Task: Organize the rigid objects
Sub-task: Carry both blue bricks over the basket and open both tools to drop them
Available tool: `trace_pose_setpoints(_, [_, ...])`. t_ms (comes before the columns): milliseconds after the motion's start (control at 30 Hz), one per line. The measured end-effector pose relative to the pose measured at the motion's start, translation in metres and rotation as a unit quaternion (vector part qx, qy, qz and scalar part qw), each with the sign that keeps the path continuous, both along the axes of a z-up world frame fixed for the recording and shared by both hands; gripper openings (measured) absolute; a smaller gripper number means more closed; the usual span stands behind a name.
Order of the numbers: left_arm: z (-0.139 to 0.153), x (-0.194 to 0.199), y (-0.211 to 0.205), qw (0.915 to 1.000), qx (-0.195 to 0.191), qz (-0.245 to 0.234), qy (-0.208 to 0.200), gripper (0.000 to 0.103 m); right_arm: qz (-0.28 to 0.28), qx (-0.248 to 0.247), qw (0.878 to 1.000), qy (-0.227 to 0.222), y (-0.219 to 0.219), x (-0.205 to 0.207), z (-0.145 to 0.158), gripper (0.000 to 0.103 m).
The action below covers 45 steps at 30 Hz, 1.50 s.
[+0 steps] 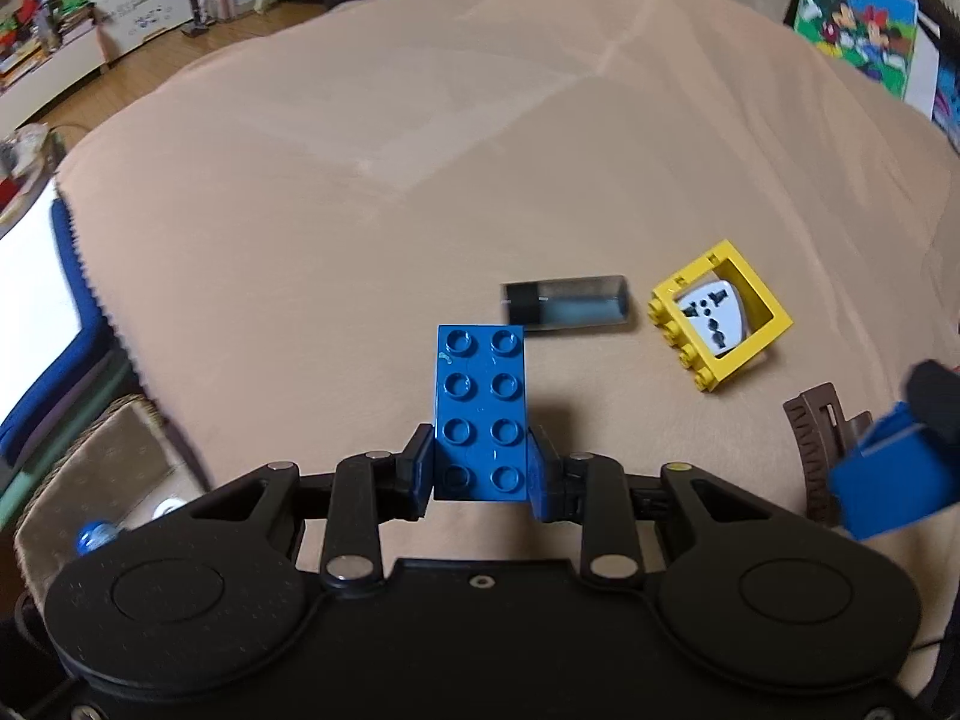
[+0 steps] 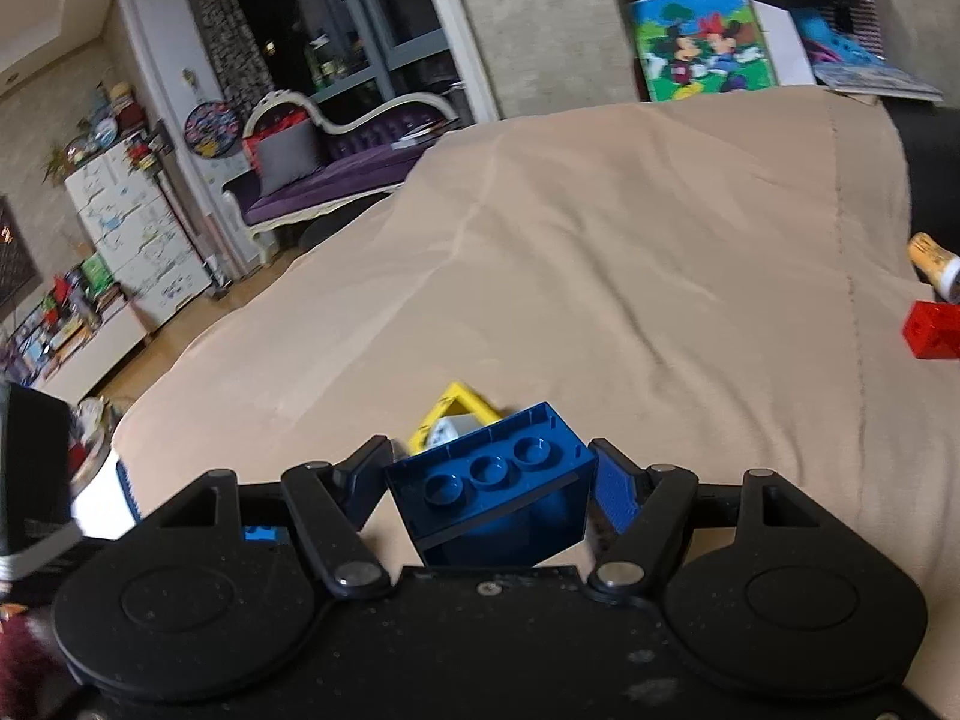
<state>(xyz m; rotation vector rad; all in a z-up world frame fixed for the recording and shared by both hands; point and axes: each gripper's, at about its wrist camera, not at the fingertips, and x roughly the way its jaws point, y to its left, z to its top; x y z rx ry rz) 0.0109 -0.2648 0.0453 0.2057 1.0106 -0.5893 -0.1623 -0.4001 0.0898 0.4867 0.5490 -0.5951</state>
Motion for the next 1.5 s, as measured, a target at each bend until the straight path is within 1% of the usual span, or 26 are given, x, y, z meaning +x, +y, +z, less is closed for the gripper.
trace_pose_setpoints(100, [0.008,0.000,0.027,0.9998,-0.006,0.016,-0.004,0.030,0.022,-0.002,1.000,0.007,0.014,0.010,0.002,0.070])
trace_pose_setpoints(267, [0.015,0.001,0.076,0.9982,-0.004,0.056,-0.019,0.030,0.073,0.001,0.997,0.021,0.046,0.033,0.002,0.071])
trace_pose_setpoints(367, [0.016,0.005,0.111,0.9958,-0.001,0.088,-0.025,0.030,0.111,0.008,0.993,0.031,0.071,0.051,0.000,0.071])
trace_pose_setpoints(467, [0.013,0.011,0.146,0.9925,-0.002,0.120,-0.022,0.030,0.153,0.013,0.987,0.044,0.101,0.072,-0.003,0.071])
trace_pose_setpoints(567, [0.007,0.020,0.180,0.9876,0.001,0.156,-0.020,0.030,0.196,0.028,0.979,0.054,0.129,0.093,-0.008,0.070])
trace_pose_setpoints(667, [0.000,0.029,0.215,0.9794,0.010,0.201,-0.017,0.030,0.233,0.039,0.969,0.066,0.158,0.115,-0.012,0.070])
trace_pose_setpoints(800, [-0.009,0.041,0.251,0.9695,0.012,0.245,-0.004,0.030,0.274,0.056,0.956,0.085,0.191,0.142,-0.020,0.070])
trace_pose_setpoints(867, [-0.014,0.044,0.262,0.9653,0.012,0.261,-0.003,0.030,0.289,0.059,0.951,0.096,0.211,0.150,-0.024,0.070])
trace_pose_setpoints(900, [-0.016,0.046,0.267,0.9637,0.008,0.267,0.002,0.030,0.294,0.059,0.948,0.101,0.214,0.157,-0.026,0.070])
trace_pose_setpoints(1000, [-0.027,0.051,0.278,0.9601,-0.009,0.278,0.028,0.030,0.306,0.060,0.942,0.120,0.232,0.173,-0.035,0.071])
trace_pose_setpoints(1067, [-0.037,0.055,0.281,0.9577,-0.004,0.285,0.041,0.030,0.311,0.054,0.939,0.133,0.242,0.183,-0.041,0.071])
trace_pose_setpoints(1167, [-0.045,0.058,0.285,0.9567,-0.012,0.283,0.066,0.030,0.311,0.042,0.937,0.152,0.254,0.194,-0.052,0.071])
trace_pose_setpoints(1333, [-0.049,0.060,0.287,0.9538,0.001,0.292,0.072,0.030,0.306,0.017,0.937,0.171,0.268,0.203,-0.065,0.071])
trace_pose_setpoints(1500, [-0.049,0.061,0.288,0.9528,0.004,0.294,0.077,0.030,0.307,0.011,0.936,0.173,0.275,0.209,-0.071,0.071])
